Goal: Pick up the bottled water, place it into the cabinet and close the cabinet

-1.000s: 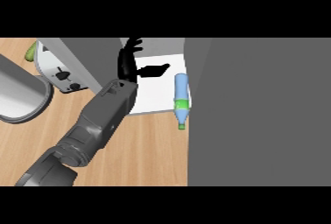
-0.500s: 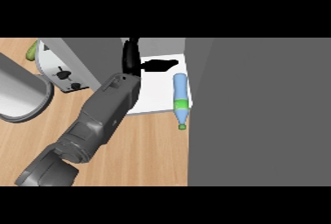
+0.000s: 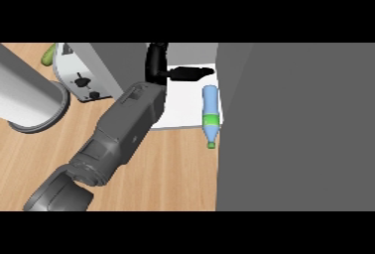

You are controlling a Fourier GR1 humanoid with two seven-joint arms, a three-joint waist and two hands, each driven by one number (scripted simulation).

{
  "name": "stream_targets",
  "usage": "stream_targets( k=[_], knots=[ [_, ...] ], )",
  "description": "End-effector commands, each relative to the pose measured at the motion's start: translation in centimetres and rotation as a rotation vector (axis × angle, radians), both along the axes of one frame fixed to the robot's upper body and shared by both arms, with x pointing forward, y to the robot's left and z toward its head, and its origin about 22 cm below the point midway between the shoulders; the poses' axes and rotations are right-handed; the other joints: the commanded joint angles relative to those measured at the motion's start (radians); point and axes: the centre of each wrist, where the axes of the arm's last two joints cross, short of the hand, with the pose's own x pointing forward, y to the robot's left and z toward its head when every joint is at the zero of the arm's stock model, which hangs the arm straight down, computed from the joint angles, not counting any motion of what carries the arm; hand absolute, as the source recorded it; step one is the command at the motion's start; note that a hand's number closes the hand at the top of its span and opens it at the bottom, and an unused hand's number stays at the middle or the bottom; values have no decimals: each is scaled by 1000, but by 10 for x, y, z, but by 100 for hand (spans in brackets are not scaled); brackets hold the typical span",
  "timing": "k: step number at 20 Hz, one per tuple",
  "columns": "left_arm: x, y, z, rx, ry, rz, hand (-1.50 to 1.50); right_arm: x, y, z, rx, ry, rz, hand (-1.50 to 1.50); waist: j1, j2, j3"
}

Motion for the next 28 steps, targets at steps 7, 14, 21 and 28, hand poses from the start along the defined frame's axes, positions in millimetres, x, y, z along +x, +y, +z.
stream_targets(
  k=[7,14,21,28],
  knots=[
    [-17,-3,-23,-60,9,-40,-150,-9,5,30,26,-19,-11,-150,20,-22,1],
    [-49,-11,-42,-142,26,-232,-150,-6,12,25,19,6,-41,-150,58,-29,1],
    [-93,-30,-38,-295,16,-385,-150,-5,15,25,10,20,-39,-150,63,-29,1],
    [-131,4,-38,-320,-14,-440,-150,-11,13,32,-19,17,-16,-150,67,-31,1]
  ],
)
